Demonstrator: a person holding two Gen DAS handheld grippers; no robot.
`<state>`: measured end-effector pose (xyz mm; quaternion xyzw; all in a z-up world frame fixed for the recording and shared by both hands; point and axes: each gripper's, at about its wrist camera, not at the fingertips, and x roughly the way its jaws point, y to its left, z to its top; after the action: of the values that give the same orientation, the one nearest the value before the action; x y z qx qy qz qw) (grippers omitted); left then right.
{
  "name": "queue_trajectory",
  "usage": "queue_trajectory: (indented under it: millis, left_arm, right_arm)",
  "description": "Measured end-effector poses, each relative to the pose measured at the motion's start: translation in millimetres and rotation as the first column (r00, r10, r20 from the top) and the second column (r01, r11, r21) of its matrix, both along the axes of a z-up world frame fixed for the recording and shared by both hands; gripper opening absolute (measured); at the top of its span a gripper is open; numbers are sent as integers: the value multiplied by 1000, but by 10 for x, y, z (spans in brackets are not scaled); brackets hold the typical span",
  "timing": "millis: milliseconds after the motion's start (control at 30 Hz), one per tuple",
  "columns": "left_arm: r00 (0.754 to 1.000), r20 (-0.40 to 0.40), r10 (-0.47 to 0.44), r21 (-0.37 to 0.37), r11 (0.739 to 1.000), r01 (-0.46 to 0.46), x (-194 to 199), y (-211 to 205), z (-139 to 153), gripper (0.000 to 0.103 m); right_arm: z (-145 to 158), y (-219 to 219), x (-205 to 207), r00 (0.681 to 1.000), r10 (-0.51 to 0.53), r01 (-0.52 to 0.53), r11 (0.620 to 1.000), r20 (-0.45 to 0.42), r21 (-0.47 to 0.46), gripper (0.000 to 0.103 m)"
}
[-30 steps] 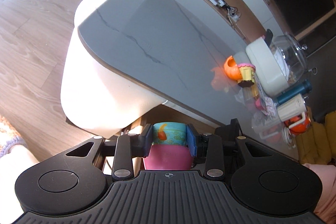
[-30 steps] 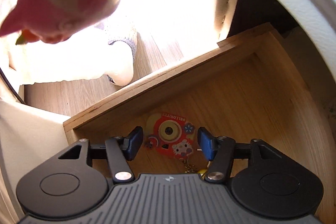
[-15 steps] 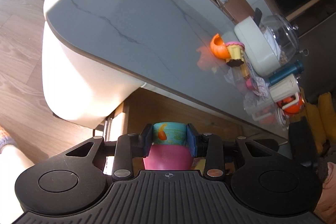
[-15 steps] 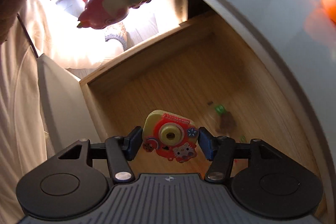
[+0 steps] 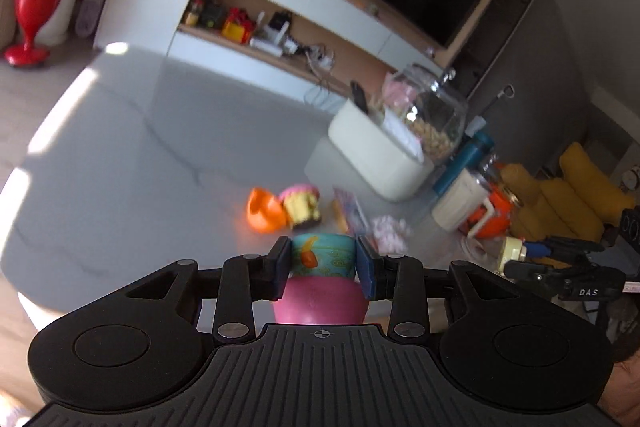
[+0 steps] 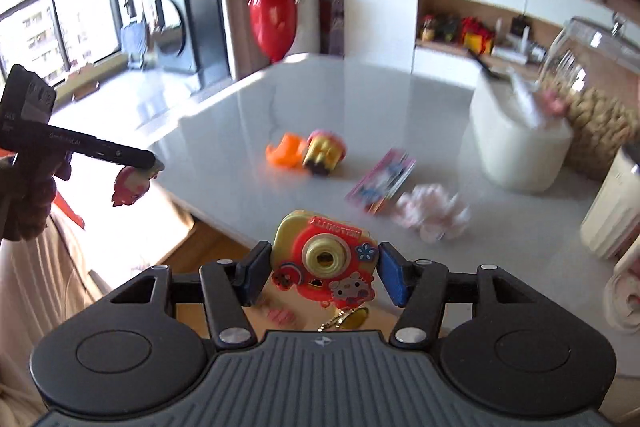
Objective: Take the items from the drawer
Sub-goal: 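Lower the pink toy and red keychain toy onto the counter and open both tools, then grasp the orange pumpkin-shaped lid in the drawer with the left tool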
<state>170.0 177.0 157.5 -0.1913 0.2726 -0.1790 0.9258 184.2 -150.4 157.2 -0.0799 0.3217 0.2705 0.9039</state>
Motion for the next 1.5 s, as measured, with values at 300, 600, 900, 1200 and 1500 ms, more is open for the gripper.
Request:
queue_trajectory:
  millis: [300, 600, 900, 1200, 1500]
  left_arm:
    - [988, -2, 156, 163, 975, -153, 799, -309, -244, 39]
    - [975, -115, 189, 152, 973, -171, 1051, -186, -1050, 47]
    - [978, 58, 200, 185, 961, -208, 875, -238, -739, 45]
    - [995, 74, -67, 208, 977, 51, 433, -577, -344, 45]
    - [775, -477, -415, 280, 764, 581, 178, -1405, -1303, 45]
  right_arm:
    - [73, -95, 924, 971, -217, 208, 973, 103, 98, 57]
    - [-1051, 79, 1495, 946, -321, 321, 947, -51, -15, 58]
    - [-1121, -9, 1415, 944, -320, 322, 946, -84, 19, 58]
    - [-378, -315, 776, 974, -225, 219, 968, 38, 121, 59]
    - [-1089, -599, 334, 947, -187, 210, 976, -263, 64, 60]
